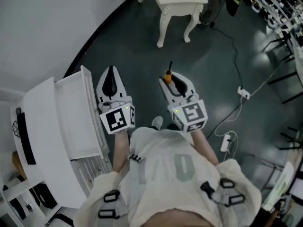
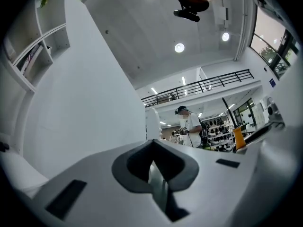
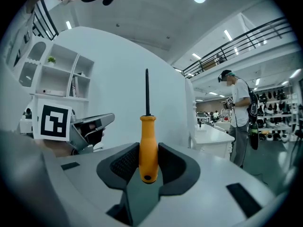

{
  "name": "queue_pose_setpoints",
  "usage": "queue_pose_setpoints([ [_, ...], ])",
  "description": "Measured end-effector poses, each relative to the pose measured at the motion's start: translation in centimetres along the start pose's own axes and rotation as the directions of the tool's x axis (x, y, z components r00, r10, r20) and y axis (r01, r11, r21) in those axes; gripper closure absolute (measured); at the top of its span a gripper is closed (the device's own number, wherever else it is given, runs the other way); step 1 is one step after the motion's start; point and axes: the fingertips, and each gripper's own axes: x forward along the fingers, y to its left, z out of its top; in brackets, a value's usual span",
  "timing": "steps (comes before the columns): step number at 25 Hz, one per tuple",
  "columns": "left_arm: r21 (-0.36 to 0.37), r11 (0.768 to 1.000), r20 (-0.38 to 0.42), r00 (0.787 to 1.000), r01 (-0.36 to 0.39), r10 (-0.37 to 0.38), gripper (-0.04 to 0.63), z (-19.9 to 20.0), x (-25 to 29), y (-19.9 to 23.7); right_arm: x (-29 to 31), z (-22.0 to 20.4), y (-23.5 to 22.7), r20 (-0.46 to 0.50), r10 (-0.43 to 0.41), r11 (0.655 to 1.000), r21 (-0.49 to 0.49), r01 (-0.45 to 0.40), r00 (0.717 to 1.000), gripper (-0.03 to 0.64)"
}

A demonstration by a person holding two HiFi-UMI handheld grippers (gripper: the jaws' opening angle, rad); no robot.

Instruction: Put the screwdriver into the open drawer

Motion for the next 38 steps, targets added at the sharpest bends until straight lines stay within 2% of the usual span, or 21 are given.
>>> queue_pose_setpoints([
  [7, 0.019, 1.0, -0.028, 0.999, -0.015, 0.015, 0.591, -0.9, 1.0, 0.3, 1.9, 0.4, -0.4, 0.004, 0.032, 0.999, 0.043, -0.032, 0.999, 0.5],
  [18, 0.054, 0.995, -0.055, 0.994, -0.088, 0.091, 0.591, -1.1, 1.4, 0.0, 3.8, 1.0, -1.6, 0.017, 0.121, 0.992, 0.028, -0.121, 0.993, 0.5],
  [23, 0.033, 0.984, -0.043, 0.983, -0.175, 0.176, 0.591, -0.3, 1.6, 0.0, 5.2, 1.7, -1.9, 0.036, 0.204, 0.979, 0.017, -0.205, 0.978, 0.5],
  [26, 0.06, 0.971, -0.061, 0.97, -0.231, 0.235, 0.591, -0.6, 1.0, 0.7, 6.2, 2.1, -1.0, 0.038, 0.28, 0.96, 0.0, -0.28, 0.959, 0.5],
  [29, 0.059, 0.941, -0.058, 0.94, -0.332, 0.335, 0.591, -0.4, 0.0, 1.9, 7.4, 2.4, 0.3, 0.044, 0.382, 0.924, -0.023, -0.381, 0.923, 0.5],
  [34, 0.112, 0.87, -0.083, 0.868, -0.48, 0.49, 0.591, -1.7, -2.8, 2.9, 9.2, 1.8, 2.2, 0.029, 0.543, 0.839, -0.051, -0.541, 0.839, 0.5],
  [36, 0.124, 0.839, -0.084, 0.837, -0.53, 0.541, 0.591, -1.7, -3.8, 3.2, 9.9, 1.4, 3.0, 0.015, 0.592, 0.805, -0.047, -0.591, 0.806, 0.5],
  [38, 0.125, 0.798, -0.088, 0.795, -0.589, 0.6, 0.591, -1.6, -5.6, 3.7, 10.2, 1.0, 4.3, 0.001, 0.645, 0.764, -0.039, -0.644, 0.764, 0.5],
])
